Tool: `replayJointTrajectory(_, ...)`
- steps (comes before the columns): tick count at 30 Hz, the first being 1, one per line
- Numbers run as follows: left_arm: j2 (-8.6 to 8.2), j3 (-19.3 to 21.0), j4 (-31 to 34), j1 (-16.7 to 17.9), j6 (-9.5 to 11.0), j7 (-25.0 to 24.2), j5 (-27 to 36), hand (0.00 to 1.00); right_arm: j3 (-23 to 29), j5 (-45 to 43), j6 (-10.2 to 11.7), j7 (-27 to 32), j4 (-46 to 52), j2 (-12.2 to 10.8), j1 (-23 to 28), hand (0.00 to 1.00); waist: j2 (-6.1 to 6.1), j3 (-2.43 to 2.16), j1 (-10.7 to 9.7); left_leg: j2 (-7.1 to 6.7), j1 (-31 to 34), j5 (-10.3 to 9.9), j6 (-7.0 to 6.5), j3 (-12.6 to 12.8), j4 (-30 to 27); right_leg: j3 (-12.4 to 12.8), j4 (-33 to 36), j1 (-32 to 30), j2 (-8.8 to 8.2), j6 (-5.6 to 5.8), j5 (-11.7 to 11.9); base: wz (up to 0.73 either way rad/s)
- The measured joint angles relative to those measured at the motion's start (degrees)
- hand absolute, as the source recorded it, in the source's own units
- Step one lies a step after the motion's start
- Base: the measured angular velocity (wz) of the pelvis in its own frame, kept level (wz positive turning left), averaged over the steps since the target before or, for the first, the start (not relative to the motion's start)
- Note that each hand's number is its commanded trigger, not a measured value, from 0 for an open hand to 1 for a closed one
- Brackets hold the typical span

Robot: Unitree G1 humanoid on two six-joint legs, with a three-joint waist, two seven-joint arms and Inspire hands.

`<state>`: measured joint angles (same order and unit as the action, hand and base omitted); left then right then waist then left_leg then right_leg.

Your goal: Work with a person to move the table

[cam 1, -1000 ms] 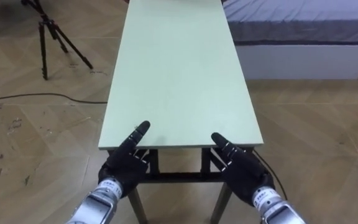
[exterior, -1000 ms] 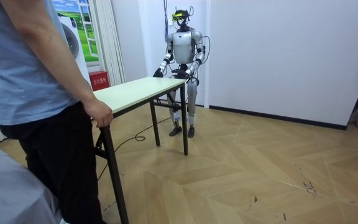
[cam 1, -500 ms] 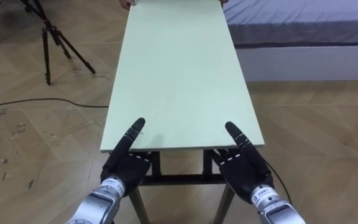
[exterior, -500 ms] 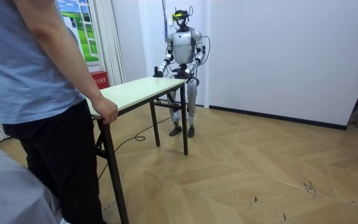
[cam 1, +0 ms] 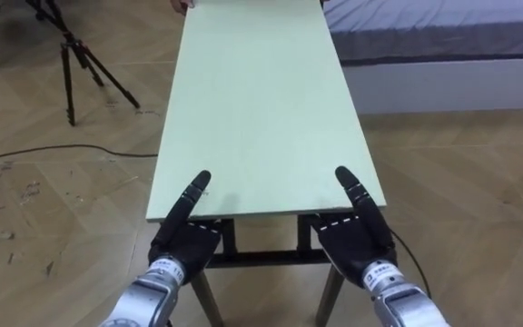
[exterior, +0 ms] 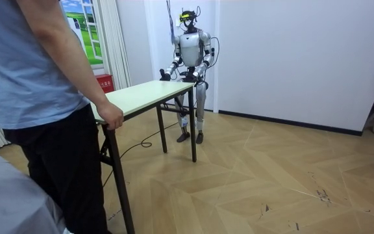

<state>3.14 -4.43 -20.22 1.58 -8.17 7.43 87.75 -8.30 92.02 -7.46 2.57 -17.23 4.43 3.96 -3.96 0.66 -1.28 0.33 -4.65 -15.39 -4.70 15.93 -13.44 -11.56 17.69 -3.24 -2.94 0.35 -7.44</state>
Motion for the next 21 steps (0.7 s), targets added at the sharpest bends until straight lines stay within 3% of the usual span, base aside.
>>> replayJointTrajectory(7,-2.12,-0.1,-0.3,0.0,0.2,1.2,-0.5,1.0,0.0,-0.3,2.8,6.2,-0.5,-0.8,0.0,1.0,-0.36,0.32,1.1,-0.03,0.1,0.0,-0.01,-0.2,0.0,-0.2,0.0,-0.2,-0.04,0.07,0.0,0.02)
replayJointTrajectory(21,-3.05,-0.4,-0.9,0.1,0.2,2.4,-4.1,1.0,0.0,-2.1,4.0,6.9,-0.4,-1.3,0.0,1.0,-0.04,0.47,1.6,-0.11,0.9,0.0,0.0,0.6,-0.1,0.3,-0.1,-1.2,-0.17,0.14,-0.1,-0.02)
